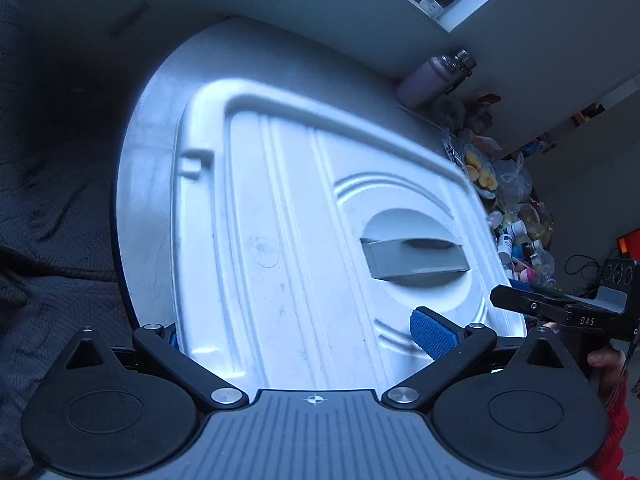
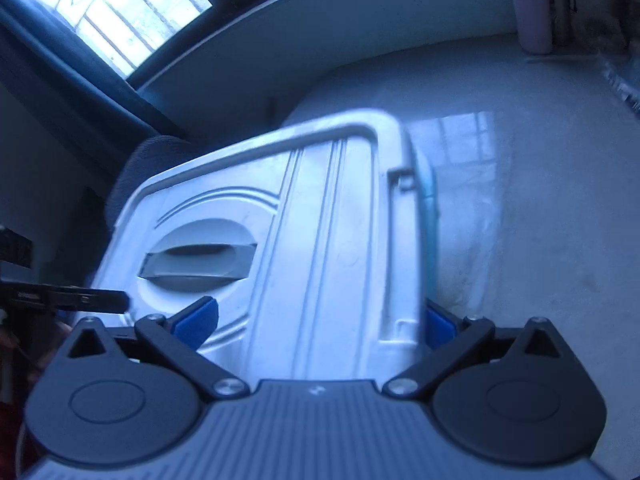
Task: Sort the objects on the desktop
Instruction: 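Open both tools to release the lid resting on the bin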
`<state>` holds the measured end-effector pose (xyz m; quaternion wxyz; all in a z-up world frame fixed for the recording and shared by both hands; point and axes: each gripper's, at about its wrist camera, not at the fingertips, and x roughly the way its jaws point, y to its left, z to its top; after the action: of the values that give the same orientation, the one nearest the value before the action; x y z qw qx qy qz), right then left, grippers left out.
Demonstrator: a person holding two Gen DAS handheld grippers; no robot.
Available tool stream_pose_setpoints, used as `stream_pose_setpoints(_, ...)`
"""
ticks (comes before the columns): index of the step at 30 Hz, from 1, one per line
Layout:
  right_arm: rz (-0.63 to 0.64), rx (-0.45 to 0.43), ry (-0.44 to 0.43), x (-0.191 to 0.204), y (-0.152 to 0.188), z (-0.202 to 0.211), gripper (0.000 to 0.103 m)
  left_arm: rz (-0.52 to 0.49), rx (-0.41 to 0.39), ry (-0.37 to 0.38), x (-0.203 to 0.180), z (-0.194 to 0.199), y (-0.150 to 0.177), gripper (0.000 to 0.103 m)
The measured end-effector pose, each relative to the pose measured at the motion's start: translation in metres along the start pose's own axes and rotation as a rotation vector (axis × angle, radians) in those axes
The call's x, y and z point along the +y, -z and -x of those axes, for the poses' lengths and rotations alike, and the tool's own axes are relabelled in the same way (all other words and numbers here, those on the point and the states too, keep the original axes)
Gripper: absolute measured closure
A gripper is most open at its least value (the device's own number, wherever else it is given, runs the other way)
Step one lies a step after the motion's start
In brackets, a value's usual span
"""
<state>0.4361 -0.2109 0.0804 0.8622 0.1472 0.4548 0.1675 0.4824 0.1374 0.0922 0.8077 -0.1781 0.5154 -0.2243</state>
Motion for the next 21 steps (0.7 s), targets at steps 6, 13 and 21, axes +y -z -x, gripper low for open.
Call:
stream_pose_setpoints(6,0.003,-0.051,0.068,-0.004,-0.006,0.011,0.000,-0.026,0.001,-0.039,-0.004,0.000,-0.009,0.000)
stream_pose_setpoints(13,0.028,-0.015,0.088,0.000,-0.004,-0.005,0.000,-0.041,-0.030,-0.088,-0.003,0.013,-0.028,0.000)
stream_pose_setpoints(21,0.060,-0.023,0.087,0.015,-0.010,-0.002,0.000,-0.048,-0.059,-0.109,0.000,0.037,-0.036,0.000)
